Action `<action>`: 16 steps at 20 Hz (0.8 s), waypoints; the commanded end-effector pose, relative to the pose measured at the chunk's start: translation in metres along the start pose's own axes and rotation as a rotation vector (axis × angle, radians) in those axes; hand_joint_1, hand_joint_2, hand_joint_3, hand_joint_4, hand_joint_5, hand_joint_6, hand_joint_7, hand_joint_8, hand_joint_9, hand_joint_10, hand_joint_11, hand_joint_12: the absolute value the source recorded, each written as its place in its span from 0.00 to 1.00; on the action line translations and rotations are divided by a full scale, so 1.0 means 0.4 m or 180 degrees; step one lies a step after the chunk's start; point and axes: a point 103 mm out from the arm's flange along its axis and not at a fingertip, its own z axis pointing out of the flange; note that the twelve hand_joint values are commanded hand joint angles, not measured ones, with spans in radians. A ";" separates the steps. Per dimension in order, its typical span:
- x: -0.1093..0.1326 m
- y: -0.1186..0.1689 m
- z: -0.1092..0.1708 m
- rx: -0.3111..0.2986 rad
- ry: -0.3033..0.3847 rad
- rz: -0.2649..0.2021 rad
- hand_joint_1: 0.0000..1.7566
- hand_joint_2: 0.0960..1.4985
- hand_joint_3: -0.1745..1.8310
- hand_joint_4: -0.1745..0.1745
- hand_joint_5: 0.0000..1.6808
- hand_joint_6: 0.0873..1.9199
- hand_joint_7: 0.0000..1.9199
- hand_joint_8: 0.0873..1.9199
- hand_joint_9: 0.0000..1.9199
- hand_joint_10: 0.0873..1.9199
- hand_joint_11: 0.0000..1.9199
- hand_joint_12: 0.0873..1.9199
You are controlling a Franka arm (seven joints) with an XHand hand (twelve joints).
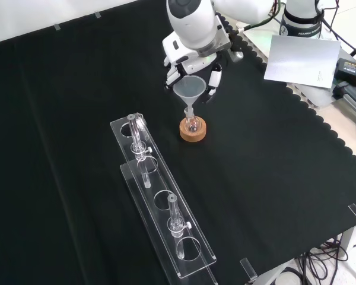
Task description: Place the funnel on the round-bottom flask.
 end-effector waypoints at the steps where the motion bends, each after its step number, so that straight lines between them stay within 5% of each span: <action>1: -0.020 0.017 0.041 0.0048 0.0050 -0.0036 0.45 0.46 0.36 0.38 0.44 0.39 0.41 0.42 0.56 0.24 0.40 0.62; 16: 0.041 0.002 0.004 -0.0012 -0.0245 -0.0151 0.44 0.46 0.36 0.36 0.42 0.39 0.39 0.42 0.55 0.25 0.39 0.62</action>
